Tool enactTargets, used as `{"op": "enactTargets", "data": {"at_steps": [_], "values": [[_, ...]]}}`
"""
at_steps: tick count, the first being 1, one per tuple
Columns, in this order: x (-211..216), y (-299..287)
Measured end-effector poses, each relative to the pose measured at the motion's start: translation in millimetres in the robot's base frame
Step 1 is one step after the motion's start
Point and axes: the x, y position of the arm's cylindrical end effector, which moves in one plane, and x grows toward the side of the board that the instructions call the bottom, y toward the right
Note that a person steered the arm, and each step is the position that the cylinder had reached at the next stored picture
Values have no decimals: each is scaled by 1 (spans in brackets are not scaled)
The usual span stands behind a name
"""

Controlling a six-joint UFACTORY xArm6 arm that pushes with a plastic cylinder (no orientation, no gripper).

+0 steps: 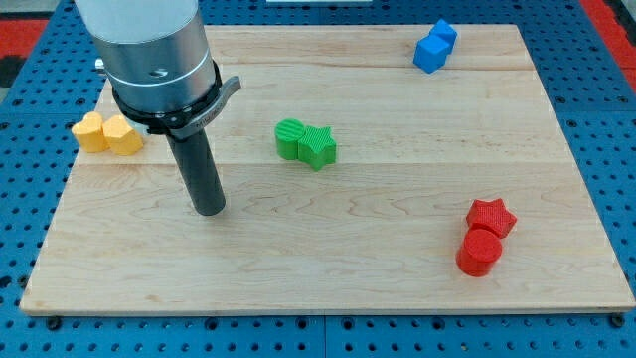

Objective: Move your arm to the center

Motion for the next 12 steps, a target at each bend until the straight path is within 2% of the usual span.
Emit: {"op": "enactTargets", "data": {"at_steps": [4, 5, 6, 7, 11, 12], "values": [[0, 3], [0, 27], [-1, 120], [-11, 155], [-21, 156], [-43, 176]]}}
